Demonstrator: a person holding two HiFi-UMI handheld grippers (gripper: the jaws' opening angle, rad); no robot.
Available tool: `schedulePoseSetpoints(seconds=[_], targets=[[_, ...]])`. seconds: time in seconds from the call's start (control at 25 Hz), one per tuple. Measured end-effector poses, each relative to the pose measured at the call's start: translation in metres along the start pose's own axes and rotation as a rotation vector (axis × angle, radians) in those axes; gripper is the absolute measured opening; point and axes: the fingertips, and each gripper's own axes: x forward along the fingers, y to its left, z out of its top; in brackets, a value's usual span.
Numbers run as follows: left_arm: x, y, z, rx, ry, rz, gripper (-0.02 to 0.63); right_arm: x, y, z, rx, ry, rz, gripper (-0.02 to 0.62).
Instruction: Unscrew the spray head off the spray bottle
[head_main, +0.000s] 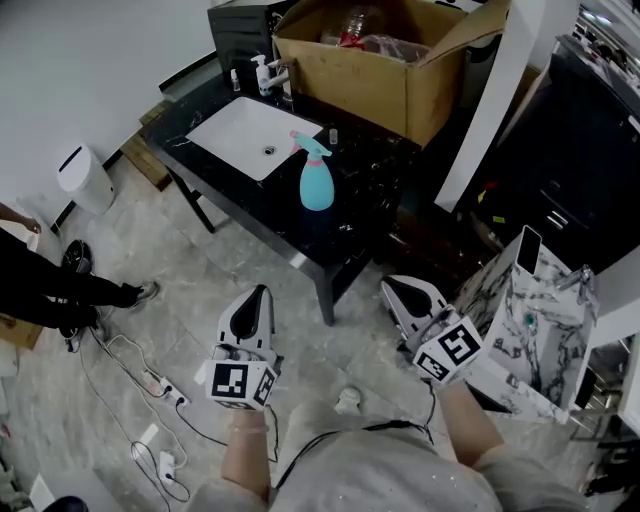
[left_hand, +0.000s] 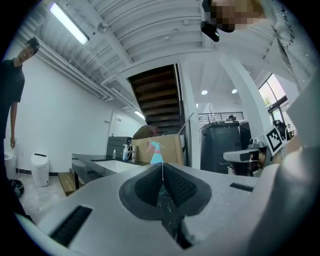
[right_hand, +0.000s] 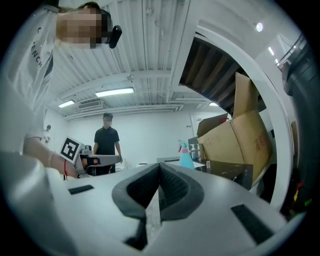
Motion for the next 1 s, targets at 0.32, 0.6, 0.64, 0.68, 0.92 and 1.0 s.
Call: schedulePoseSetpoints(seconds=[0.32,0.6,0.64,0.68,0.92,1.0], targets=[[0.028,0.016,-0.013,-0.015,0.054,-0.033,0.006,0.037,-0.036,-0.009,0.063,0.004,0.036,0.005],[0.090,0.025,-0.028,-0.008,0.080,-0.118,0.075,0.083,-0.065,-0.008,0.051,0.023,0.077,0.005],[0.102,0.026,-0.028,-0.014,0.083,-0.132,0.126,0.091,-0.070,-0.006,0.048,0.025,0.083,0.005],[0.115,0.027,-0.029,-0.020,0.088,-0.146,0.178,0.099,-0.075,-0.004,0.044,0.027,0.089,0.005],[0.190,0.026,-0.039,0.045,0.157,-0.244,0.344,0.147,-0.112,0.013,0.031,0.012,0.124,0.036],[0.213,0.025,-0.040,0.079,0.177,-0.272,0.361,0.165,-0.119,0.019,0.027,0.009,0.151,0.081]])
